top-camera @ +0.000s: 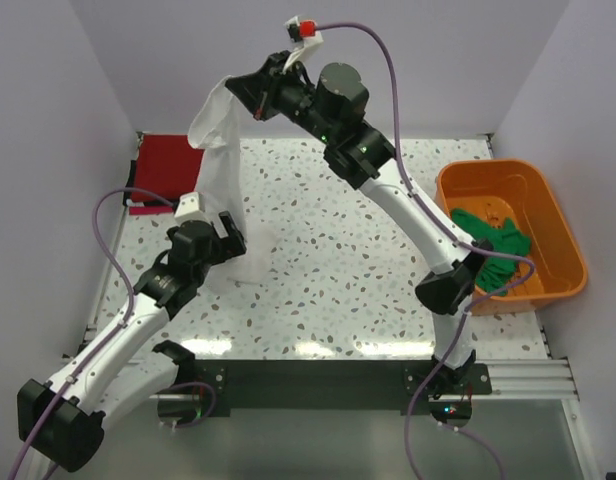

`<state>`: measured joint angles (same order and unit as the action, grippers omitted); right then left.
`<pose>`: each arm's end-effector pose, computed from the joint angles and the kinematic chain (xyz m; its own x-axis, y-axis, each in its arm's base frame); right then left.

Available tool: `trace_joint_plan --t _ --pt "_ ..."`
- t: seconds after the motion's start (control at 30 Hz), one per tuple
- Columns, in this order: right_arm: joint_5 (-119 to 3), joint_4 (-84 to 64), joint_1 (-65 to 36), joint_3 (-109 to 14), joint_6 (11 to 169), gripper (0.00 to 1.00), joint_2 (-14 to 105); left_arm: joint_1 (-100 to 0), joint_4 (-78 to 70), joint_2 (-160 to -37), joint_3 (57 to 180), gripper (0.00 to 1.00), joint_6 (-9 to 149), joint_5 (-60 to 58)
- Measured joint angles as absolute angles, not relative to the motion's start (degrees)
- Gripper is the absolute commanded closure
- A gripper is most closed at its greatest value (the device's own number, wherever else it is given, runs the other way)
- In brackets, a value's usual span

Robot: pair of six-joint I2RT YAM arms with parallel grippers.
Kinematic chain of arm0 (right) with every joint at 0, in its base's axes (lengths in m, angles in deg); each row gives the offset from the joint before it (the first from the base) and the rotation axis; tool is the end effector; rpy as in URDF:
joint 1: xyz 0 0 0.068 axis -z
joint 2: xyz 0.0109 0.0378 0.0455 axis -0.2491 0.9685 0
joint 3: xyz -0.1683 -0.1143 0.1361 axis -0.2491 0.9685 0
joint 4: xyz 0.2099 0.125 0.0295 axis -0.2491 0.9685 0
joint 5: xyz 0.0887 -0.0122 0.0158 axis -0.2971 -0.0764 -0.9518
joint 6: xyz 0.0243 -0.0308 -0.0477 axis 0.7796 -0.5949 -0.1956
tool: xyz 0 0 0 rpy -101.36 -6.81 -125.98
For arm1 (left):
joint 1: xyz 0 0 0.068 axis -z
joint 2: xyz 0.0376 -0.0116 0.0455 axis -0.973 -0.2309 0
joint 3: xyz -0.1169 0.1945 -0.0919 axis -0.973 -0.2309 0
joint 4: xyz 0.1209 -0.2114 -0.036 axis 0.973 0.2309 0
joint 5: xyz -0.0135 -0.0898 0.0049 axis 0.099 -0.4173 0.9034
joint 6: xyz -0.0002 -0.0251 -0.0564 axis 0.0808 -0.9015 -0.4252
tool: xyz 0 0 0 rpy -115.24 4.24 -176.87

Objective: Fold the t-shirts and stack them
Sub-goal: Move the tshirt to the center of the board

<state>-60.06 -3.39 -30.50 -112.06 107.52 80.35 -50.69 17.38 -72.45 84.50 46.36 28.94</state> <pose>0.2922 0.3025 0.5089 -0.1452 0.4330 -0.8896 -0.8238 0.4451 0.3511 0.1909 -0.0739 0.2456 -0.4461 -0.3828 -0.8090 -0.1653 0.9236 -0.3459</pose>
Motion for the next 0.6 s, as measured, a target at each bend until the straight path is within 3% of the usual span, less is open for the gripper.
trace_joint_plan --t 0.17,0.37,0.6 --pt "-53.76 -4.09 -28.38 -83.26 105.57 1.0 64.49 -50.69 17.99 -71.51 84.35 0.0 45.4 28.88" --pt "-46.13 -2.58 -16.19 -42.89 108.61 1.0 43.5 -50.69 20.07 -70.24 84.0 0.0 44.26 27.63" --pt "-35.16 4.61 -14.26 -26.58 112.24 1.0 41.67 -50.69 21.47 -73.98 81.75 0.0 43.8 20.0"
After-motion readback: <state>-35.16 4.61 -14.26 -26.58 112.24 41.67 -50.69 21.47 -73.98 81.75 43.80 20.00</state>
